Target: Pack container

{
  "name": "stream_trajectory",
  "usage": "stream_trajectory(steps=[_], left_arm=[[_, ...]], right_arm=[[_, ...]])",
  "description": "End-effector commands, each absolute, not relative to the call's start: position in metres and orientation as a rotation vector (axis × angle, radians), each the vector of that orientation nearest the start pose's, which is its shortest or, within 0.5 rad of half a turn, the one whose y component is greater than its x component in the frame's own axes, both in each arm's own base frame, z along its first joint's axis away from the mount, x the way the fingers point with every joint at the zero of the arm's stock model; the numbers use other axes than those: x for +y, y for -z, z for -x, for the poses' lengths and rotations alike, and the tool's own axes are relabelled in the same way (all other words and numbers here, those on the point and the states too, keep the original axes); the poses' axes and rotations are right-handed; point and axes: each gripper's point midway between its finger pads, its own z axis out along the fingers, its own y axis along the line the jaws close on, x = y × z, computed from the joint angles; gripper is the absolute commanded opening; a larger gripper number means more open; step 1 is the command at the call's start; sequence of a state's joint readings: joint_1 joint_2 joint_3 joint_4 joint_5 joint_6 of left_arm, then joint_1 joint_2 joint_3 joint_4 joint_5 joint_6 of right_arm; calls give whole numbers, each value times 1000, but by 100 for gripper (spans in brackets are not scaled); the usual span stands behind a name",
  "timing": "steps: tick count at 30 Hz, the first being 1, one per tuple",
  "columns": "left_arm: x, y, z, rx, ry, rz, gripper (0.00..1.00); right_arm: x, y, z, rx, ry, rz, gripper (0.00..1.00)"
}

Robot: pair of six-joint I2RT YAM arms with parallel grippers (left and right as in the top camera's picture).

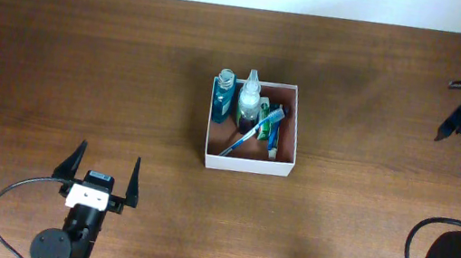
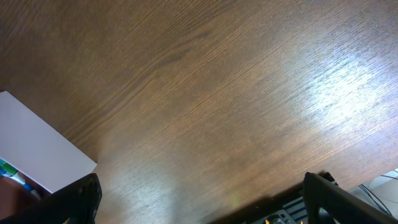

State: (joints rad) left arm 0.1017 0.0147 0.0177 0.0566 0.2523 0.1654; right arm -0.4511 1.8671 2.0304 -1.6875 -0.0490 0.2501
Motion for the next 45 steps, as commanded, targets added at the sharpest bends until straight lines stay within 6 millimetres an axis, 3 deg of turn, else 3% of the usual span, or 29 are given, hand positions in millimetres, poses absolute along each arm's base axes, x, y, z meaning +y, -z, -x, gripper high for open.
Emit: stream_trajectory(steps=[1, 5, 40, 45], left_arm=[[-14, -186, -245, 1513, -50, -243, 100], [-14, -161, -244, 1614, -30, -240, 99], [-14, -161, -245, 1614, -27, -242, 99], [-14, -161, -245, 1614, -27, -242, 99]], right_arm=[[-142, -225, -309, 2891, -56, -1045, 99], [-142, -225, -309, 2891, -56, -1045, 99], [-140, -224, -310, 2895, -57, -1036, 99], [-136, -244, -303, 2837, -46, -1012, 99]])
